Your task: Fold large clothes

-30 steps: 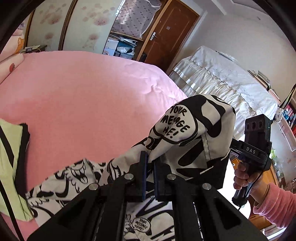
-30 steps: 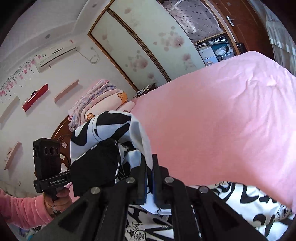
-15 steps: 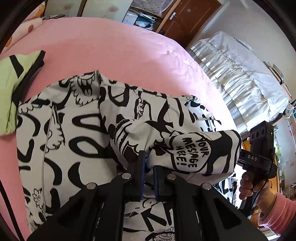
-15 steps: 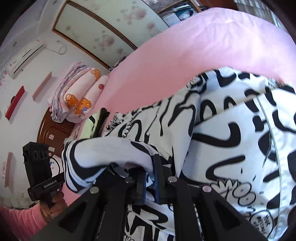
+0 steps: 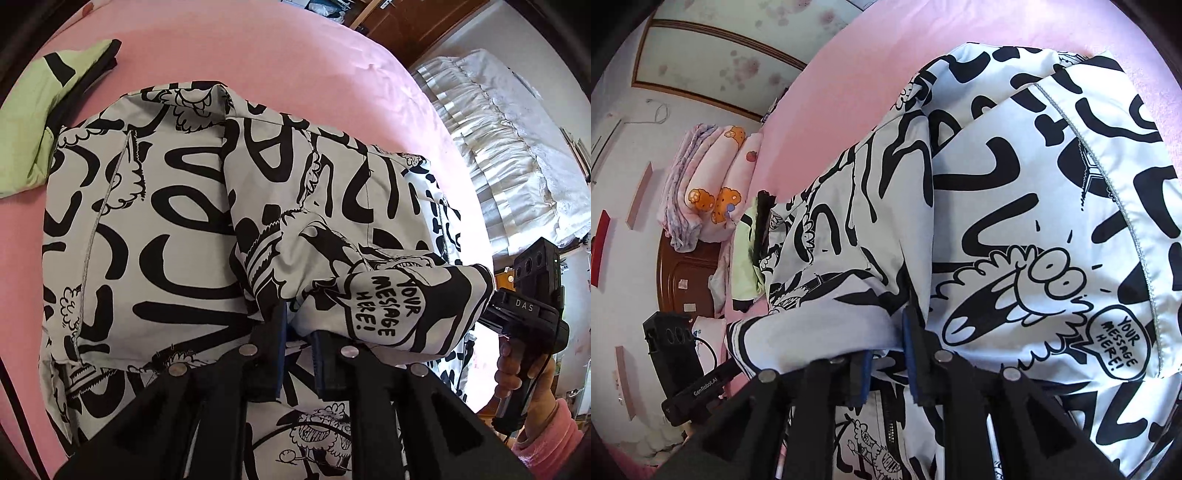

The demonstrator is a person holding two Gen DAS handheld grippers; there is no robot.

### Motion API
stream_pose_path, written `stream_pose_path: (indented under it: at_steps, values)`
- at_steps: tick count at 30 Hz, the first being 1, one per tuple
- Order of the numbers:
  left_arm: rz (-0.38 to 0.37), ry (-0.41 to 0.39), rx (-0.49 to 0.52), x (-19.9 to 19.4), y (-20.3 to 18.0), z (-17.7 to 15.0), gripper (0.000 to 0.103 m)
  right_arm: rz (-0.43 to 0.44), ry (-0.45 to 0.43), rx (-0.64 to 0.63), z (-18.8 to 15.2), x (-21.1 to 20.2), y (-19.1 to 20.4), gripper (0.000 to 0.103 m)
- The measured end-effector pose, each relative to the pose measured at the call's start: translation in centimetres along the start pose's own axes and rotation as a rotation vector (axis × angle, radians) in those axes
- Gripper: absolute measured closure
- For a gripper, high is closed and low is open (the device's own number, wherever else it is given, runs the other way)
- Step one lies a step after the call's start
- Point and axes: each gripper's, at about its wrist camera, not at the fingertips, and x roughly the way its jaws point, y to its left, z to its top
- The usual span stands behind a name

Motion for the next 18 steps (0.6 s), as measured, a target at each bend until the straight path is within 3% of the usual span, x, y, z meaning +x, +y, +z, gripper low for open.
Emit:
stream_pose_path:
  at_steps: [6,7,8,9,11,14,18]
  values:
    - [0.045,0.047,0.023,-0.8,-0.1,-1.3,0.087,-0.046,0.043,-0.022,-0.4,-0.6,0.5,0.076]
    - [0.068,0.062,0.032,-0.9,0.0,-1.6,0.055,-0.077,0.055,-0.025,-0.7,-0.7,0.4,0.048]
    - [0.073,0.082,0.031,-0.9,0.3,-1.9,0.009,-0.11,0.068,-0.021,-1.0,-1.0,0.0,0.032]
    - [0.057,0.082,0.025,-1.1,0.5,-2.2,0.002,-0.135,0.069,-0.014,-1.5,-1.3,-0.3,0.021]
    - [0.01,0.066,-0.005,-2.0,1.3,-3.2,0.002,-0.113,0.056,0.011,-2.4,-2.2,-1.1,0.021]
    - [-0.035,0.133,-0.085,-2.0,2.4,-4.2,0.002,-0.089,0.081,0.092,-3.7,-2.9,-2.7,0.021]
    - [-0.133,0.133,-0.208,-2.7,3.3,-4.9,0.002,-0.03,0.067,0.178,-5.0,-3.9,-3.4,0.021]
